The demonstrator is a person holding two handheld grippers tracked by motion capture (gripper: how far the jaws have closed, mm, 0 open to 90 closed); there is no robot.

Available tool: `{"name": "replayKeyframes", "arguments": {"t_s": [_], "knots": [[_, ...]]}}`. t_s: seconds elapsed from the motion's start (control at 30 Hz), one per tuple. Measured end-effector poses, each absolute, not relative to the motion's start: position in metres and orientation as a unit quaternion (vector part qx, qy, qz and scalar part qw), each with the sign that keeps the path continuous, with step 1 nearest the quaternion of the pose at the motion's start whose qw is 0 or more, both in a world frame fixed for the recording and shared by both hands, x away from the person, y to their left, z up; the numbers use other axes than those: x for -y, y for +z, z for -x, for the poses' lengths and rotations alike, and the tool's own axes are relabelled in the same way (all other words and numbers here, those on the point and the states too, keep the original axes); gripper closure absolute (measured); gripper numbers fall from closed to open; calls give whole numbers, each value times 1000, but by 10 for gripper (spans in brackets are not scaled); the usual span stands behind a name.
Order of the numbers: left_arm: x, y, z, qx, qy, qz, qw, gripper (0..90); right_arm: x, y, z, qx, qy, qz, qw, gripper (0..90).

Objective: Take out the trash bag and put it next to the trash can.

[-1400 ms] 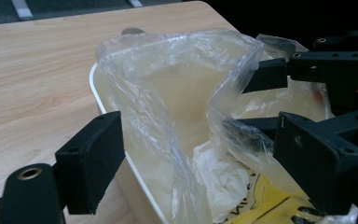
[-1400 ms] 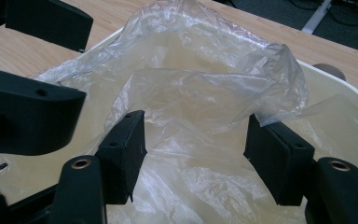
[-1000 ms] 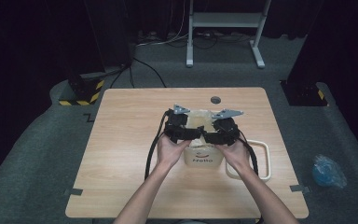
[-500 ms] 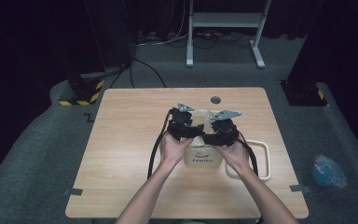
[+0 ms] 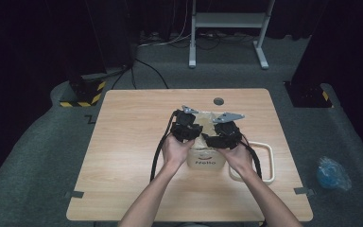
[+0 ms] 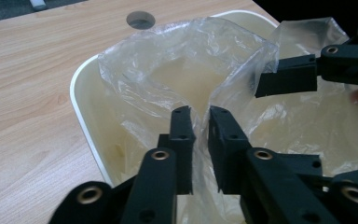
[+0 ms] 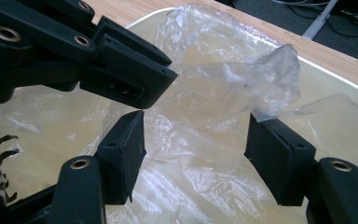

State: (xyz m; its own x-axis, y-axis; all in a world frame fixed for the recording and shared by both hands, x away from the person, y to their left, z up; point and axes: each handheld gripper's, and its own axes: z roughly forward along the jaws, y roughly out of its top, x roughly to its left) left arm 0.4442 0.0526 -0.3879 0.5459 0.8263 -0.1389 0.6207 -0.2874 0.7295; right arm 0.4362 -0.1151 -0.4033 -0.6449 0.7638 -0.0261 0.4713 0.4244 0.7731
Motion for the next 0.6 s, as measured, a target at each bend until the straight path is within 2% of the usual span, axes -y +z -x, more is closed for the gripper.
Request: {"name": "replayKeyframes", "arguments": {"t_s": [0.17, 0.6], "knots": [[-52, -387, -443, -449, 137, -795, 384, 886, 117, -403, -436, -822, 383, -374, 193, 370], [-53, -380, -441, -434, 149, -797, 393, 898, 128, -399, -432, -812, 395, -380, 198, 362]]}}
